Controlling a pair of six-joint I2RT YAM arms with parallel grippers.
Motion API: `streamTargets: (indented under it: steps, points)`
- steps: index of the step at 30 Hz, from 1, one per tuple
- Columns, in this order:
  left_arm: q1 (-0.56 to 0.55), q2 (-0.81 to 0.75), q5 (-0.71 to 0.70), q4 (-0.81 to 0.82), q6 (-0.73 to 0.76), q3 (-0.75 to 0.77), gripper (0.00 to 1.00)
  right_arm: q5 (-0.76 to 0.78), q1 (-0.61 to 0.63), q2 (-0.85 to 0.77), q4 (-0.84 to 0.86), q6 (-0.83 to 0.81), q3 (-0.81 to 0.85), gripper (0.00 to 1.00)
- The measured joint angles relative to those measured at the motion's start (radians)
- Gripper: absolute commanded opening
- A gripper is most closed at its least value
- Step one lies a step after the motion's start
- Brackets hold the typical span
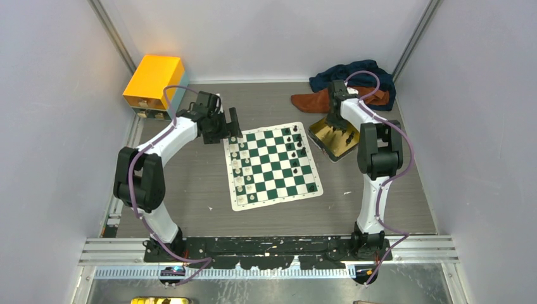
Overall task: Set up the chess pieces on the board
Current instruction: Pick up the chess piece from the storage box.
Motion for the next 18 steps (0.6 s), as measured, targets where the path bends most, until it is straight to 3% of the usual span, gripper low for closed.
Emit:
streamTargets:
  steps: [18]
  points:
    - [0.001, 0.017, 0.000, 0.000, 0.013, 0.014, 1.00, -0.005, -0.018, 0.031, 0.000, -0.001, 0.041, 0.33]
